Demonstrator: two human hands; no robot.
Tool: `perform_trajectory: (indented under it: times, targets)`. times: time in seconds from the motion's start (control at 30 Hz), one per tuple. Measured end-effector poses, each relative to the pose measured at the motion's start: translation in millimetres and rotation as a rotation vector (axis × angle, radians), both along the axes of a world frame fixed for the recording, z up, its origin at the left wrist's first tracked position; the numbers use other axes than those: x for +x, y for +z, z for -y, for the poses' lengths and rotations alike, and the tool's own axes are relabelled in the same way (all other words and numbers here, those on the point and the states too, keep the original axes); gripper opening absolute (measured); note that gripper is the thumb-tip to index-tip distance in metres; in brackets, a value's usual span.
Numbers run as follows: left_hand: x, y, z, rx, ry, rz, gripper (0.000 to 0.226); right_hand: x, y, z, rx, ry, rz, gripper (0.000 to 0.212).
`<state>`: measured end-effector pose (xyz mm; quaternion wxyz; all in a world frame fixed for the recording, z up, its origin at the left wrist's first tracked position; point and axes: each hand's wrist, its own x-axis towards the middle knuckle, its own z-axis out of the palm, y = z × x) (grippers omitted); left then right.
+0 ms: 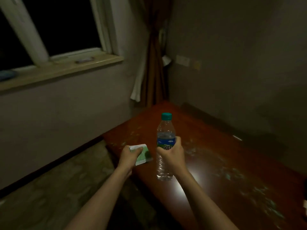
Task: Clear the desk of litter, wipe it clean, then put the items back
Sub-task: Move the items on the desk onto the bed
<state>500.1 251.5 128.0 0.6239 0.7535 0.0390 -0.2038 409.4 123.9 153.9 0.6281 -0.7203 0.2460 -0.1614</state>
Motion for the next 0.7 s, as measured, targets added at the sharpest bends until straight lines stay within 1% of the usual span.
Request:
perform_trajectory:
  times: [0.13, 0.2, 0.23, 0.3, 0.37, 0.47, 0.6, 0.7]
  targets:
    - [17, 2, -110, -0.05, 0.206, -0.001, 0.013, 39, -3, -100, 0.049, 0.194, -0.01, 0.054]
    - [22, -3, -164, -0.04, 0.308, -0.025, 0.011, 58, -4, -149, 0.057, 0.298, -0.019, 0.054]
    - [22, -6, -188, -0.034, 0.357, -0.043, 0.012, 66, -5, -172, 0.064, 0.342, -0.026, 0.055]
    - [22, -14, -234, -0.038, 0.451, -0.088, 0.022, 81, -7, -215, 0.073, 0.416, -0.043, 0.058]
    - [19, -19, -274, -0.046, 0.571, -0.116, 0.025, 94, -10, -254, 0.075, 0.506, -0.072, 0.06]
    - [11, -23, -322, -0.061, 0.748, -0.126, 0.022, 115, -16, -304, 0.052, 0.671, -0.119, 0.058]
    - [-10, -32, -374, -0.129, 0.993, -0.117, 0.011, 141, -25, -366, 0.03, 0.877, -0.16, 0.06]
    - [-33, -36, -403, -0.195, 1.203, -0.098, 0.021, 151, -31, -408, 0.01, 1.073, -0.158, 0.054]
